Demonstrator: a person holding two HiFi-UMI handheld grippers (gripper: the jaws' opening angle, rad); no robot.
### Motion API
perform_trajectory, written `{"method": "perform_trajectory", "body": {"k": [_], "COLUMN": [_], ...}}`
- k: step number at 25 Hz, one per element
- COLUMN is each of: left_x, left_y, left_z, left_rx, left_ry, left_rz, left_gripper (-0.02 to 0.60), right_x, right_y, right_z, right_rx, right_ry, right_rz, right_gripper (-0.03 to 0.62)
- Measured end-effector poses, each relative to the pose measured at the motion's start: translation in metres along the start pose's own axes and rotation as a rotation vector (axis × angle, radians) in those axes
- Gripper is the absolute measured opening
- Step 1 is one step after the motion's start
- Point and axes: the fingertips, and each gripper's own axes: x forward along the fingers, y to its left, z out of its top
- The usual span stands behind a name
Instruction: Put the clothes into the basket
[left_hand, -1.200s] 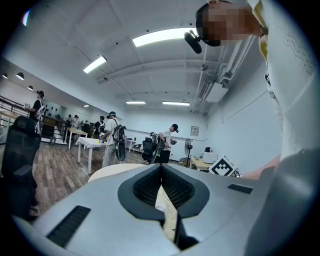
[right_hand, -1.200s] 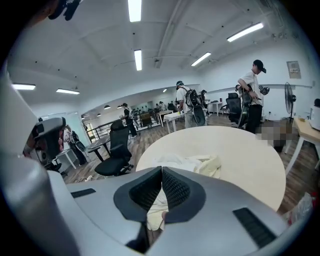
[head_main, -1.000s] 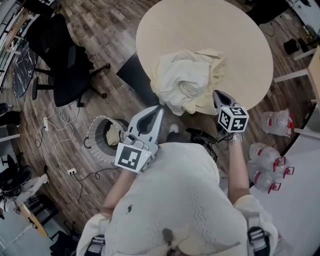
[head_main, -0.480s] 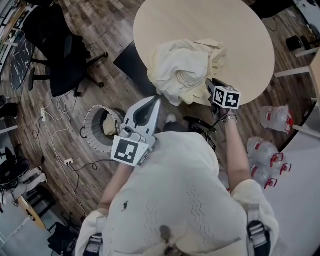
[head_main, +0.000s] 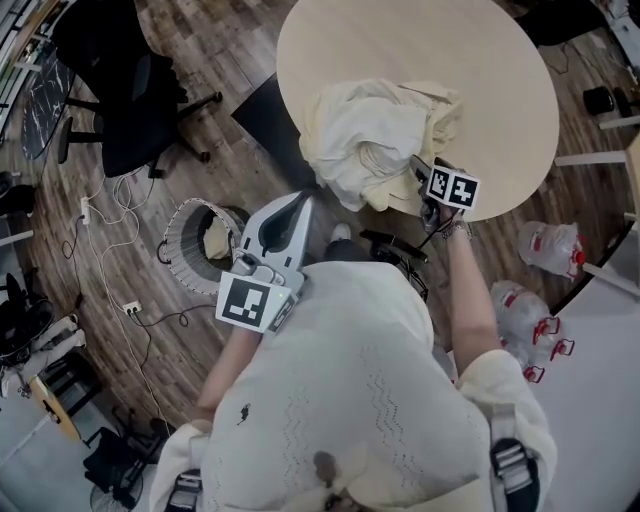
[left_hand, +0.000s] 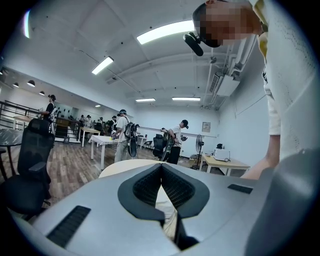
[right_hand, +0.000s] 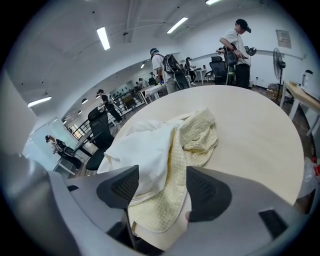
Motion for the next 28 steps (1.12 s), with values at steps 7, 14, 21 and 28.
{"method": "perform_trajectory", "body": {"k": [7, 14, 21, 28], "left_x": [0.002, -0.003, -0.011, -0.024], "left_y": [0.015, 0.029, 0.047, 0.054], "left_z": [-0.005, -0.009, -0.010, -0.011], "left_rx": [0.007, -0.006, 0.006, -0.011], "left_ry": [0.014, 0.018, 0.025, 0.016], "left_rz": [0.038, 0.079, 0.134, 0.164], "left_gripper": [0.020, 0.020, 0.020, 0.020], "right_x": [0.034, 0.059, 0.082, 0.081], "right_y": [-0.011, 0.000, 0.012, 0.010], "right_z": [-0.001, -0.008, -0.022, -0.027], "right_rx": [0.075, 0.087, -0.088, -0.185], "right_ry": [0.039, 0.083, 0.164, 0.174], "right_rz": [-0.008, -0.008, -0.092, -0.165], "right_gripper": [0.342, 0.305, 0.245, 0.161]}}
